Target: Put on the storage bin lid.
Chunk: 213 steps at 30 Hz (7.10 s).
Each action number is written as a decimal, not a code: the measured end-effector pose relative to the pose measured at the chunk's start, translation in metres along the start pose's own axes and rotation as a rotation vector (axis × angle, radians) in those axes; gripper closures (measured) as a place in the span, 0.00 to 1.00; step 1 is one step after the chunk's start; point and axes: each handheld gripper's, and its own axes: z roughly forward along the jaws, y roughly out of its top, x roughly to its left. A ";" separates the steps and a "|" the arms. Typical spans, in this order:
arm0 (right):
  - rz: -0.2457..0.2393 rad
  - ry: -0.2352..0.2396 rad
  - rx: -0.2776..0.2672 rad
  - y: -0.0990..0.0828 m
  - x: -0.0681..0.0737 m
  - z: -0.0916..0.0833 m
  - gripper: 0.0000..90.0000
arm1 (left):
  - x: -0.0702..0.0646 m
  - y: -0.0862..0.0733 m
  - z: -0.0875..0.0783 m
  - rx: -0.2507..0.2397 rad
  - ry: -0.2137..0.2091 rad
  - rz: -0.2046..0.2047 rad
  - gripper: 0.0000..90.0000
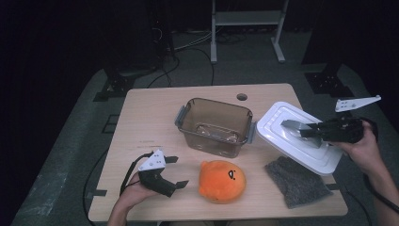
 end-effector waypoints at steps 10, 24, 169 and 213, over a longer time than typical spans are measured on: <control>0.036 0.001 0.020 -0.026 -0.006 0.008 0.75 | 0.001 -0.001 -0.003 -0.010 0.011 -0.010 0.09; 0.083 0.017 0.046 -0.062 -0.011 0.032 0.75 | 0.001 0.001 -0.006 -0.017 0.021 -0.003 0.09; -0.230 0.249 0.251 0.006 0.145 0.227 0.55 | 0.006 -0.040 -0.033 -0.038 0.172 -0.121 0.03; -0.185 0.285 0.285 0.023 0.162 0.221 0.89 | 0.008 -0.041 -0.033 -0.033 0.176 -0.125 0.03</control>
